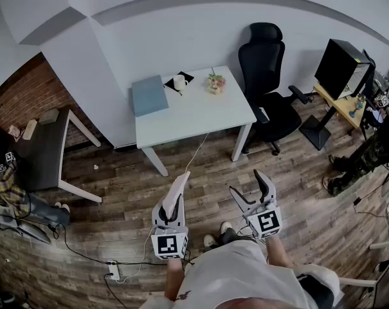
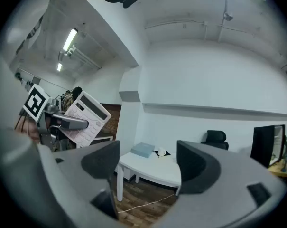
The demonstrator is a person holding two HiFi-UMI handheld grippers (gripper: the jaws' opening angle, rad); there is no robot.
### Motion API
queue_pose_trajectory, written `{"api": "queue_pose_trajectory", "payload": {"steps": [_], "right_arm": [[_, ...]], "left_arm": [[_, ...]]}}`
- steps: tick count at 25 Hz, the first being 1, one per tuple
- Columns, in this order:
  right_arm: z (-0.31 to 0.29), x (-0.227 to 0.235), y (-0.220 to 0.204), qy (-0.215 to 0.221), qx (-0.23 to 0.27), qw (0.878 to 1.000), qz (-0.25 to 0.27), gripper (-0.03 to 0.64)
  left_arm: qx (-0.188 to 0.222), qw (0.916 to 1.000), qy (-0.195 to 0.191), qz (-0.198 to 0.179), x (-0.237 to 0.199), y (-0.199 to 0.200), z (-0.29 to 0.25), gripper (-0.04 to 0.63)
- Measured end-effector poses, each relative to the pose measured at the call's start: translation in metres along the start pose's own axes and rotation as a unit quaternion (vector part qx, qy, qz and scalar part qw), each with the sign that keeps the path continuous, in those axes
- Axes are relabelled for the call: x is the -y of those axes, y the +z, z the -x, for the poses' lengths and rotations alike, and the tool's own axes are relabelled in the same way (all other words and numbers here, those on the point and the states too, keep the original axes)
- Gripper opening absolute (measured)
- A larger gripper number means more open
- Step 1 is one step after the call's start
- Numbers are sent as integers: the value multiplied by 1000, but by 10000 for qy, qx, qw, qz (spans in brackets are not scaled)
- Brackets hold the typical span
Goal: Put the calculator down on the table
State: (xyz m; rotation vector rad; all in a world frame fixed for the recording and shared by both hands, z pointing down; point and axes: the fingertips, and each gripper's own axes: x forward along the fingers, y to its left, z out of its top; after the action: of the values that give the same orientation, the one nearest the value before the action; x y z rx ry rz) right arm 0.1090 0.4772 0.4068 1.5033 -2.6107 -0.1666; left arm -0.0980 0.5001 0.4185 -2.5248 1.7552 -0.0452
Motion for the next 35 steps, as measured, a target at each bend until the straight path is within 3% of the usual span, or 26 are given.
{"api": "queue_pose_trajectory", "payload": {"steps": [16,35], "right_arm": [[-57,4,-7,207,57,9998,58,371],[-147,73,-20,412,-121,9991,-42,370]], "left_arm": [[12,9999,44,146,-21,-15,-42,98],[-92,9998,158,13,-39,-15,-156,98]]}}
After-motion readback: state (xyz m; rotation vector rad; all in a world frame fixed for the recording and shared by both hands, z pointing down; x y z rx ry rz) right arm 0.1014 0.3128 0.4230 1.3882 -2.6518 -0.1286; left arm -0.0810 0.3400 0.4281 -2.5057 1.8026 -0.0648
